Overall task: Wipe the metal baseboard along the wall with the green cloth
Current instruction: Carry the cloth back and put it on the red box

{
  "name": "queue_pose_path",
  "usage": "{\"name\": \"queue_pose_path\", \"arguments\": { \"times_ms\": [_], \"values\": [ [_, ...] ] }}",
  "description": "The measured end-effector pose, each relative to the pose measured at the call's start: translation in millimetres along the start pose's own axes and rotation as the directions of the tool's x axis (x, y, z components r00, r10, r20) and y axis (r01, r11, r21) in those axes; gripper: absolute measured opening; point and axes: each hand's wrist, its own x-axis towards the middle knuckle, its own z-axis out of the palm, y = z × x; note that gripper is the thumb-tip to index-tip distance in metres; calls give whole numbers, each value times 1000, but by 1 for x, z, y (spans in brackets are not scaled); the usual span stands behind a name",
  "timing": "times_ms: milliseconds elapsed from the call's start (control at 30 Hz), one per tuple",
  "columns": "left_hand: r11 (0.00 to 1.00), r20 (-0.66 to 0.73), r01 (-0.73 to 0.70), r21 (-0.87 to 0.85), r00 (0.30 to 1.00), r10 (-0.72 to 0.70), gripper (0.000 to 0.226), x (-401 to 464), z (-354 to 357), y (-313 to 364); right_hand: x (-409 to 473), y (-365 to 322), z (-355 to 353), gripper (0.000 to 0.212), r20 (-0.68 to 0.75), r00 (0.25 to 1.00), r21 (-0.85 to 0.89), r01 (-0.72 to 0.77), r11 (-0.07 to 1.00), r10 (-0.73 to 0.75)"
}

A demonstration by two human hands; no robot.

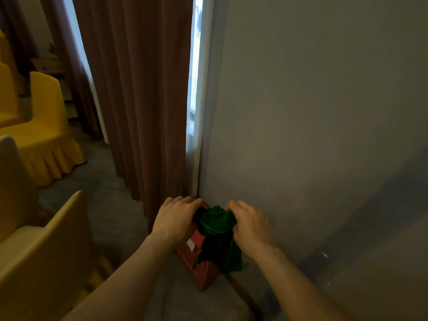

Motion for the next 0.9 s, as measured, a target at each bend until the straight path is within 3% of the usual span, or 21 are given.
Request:
{"name": "queue_pose_path", "arguments": {
  "times_ms": [467, 900],
  "values": [
    [981, 231, 187, 50, 954, -193, 32, 145, 163, -73, 155, 121, 159, 42, 216, 975, 132, -82, 988, 53],
    [972, 377, 200, 125, 897, -233, 43, 152, 383, -121, 161, 213, 363, 43, 352, 924, 30, -172, 985, 150]
  ]
}}
